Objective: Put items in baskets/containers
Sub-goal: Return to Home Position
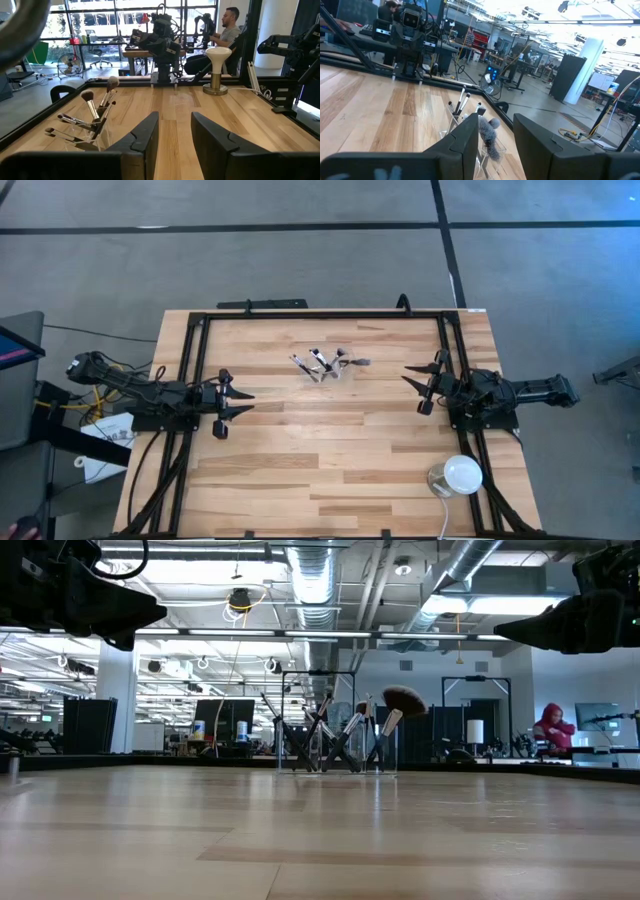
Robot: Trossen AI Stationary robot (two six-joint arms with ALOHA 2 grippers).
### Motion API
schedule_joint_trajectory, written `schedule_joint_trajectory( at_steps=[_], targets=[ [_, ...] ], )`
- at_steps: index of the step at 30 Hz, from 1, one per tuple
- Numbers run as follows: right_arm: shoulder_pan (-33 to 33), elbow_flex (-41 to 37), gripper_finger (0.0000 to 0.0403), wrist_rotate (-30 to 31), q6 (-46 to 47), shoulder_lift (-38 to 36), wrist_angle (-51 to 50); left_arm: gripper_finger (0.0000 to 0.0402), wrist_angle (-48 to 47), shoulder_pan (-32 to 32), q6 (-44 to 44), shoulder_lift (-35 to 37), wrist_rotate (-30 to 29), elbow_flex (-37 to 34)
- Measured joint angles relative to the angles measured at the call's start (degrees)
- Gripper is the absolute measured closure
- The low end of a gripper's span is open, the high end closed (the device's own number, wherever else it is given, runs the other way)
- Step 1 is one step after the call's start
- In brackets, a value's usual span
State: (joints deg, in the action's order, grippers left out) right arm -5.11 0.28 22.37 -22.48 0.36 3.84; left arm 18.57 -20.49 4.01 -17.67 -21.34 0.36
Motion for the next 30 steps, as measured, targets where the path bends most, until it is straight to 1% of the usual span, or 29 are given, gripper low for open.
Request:
schedule_joint_trajectory(
  at_steps=[30],
  targets=[
    [0.0,0.0,0.0288,0.0,0.0,0.0,0.0,0.0289,0.0,0.0,0.0,0.0,0.0,0.0]
  ],
)
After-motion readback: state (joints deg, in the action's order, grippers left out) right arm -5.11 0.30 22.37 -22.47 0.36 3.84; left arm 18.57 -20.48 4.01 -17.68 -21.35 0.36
